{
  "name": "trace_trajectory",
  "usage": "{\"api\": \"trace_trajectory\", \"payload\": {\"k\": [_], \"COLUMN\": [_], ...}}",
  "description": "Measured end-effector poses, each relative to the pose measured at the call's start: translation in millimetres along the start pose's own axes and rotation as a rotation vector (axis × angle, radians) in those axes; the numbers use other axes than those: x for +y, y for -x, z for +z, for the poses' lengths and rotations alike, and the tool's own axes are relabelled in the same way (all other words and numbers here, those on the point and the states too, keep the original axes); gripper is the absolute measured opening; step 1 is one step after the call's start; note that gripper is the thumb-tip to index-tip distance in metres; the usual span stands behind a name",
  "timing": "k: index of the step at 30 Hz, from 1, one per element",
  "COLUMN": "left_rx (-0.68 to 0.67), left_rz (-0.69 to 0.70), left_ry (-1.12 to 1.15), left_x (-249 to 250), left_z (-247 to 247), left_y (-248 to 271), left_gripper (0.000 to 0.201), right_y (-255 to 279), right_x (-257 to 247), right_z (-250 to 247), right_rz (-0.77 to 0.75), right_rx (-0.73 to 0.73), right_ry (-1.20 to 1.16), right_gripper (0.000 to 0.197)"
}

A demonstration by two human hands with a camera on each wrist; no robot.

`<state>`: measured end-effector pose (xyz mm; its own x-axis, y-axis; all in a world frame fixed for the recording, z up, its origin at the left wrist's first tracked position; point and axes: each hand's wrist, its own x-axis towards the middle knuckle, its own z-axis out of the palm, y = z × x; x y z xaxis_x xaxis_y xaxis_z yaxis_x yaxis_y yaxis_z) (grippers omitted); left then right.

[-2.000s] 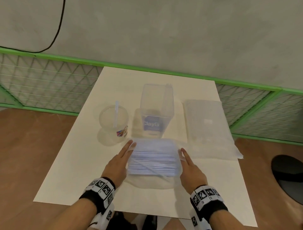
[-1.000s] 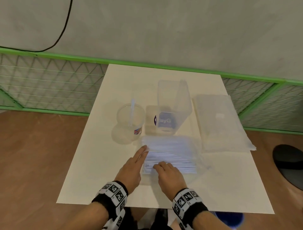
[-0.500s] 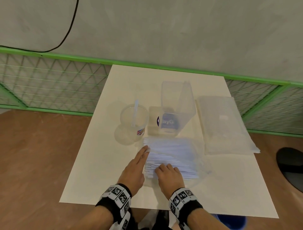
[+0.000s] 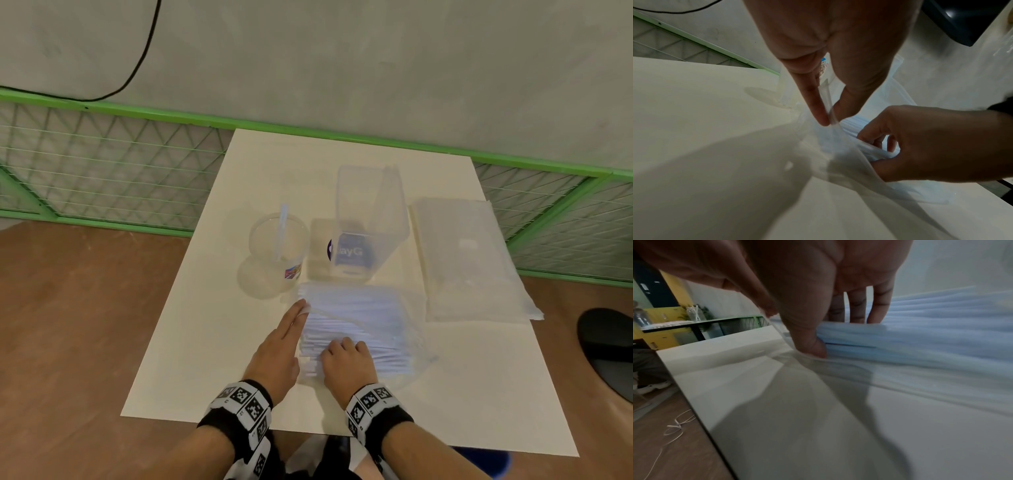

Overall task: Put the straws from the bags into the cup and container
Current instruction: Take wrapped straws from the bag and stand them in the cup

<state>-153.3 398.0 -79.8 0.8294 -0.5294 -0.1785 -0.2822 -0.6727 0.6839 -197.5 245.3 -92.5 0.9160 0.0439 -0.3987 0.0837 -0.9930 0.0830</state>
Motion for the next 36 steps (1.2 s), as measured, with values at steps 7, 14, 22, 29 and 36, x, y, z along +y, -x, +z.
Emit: {"api": "trace_trajectory", "payload": {"k": [7, 14, 22, 29, 36], "left_rx": [0.006, 0.013, 0.022, 0.001, 0.002], "left_rz": [0.000, 0.002, 0.010, -0.031, -0.025], "left_ry": [0.013, 0.014, 0.035, 0.041, 0.047], "left_x": [0.7, 1.1, 2.9, -1.8, -1.5], "left_z": [0.5, -1.1, -2.3, -8.0, -9.7], "left_y": [0.3, 0.6, -1.7, -4.7, -9.7], "left_gripper": [0.101, 0.099, 0.099, 0.100, 0.099], "right_y": [-2.6, -0.2, -4.5, 8.3, 28.2], "right_x": [0.1, 8.1, 6.0, 29.6, 39.3], "right_z": [16.6, 23.6, 12.4, -9.4, -64.7], "right_rz": [-0.009, -0.023, -0.027, -0.057, 0.123], "right_rx": [0.136, 0.180, 0.089, 0.189, 0.478], "right_ry": [-0.018, -0.049, -0.063, -0.440, -1.391], "right_gripper": [0.019, 0.023, 0.021, 0.026, 0.016]}}
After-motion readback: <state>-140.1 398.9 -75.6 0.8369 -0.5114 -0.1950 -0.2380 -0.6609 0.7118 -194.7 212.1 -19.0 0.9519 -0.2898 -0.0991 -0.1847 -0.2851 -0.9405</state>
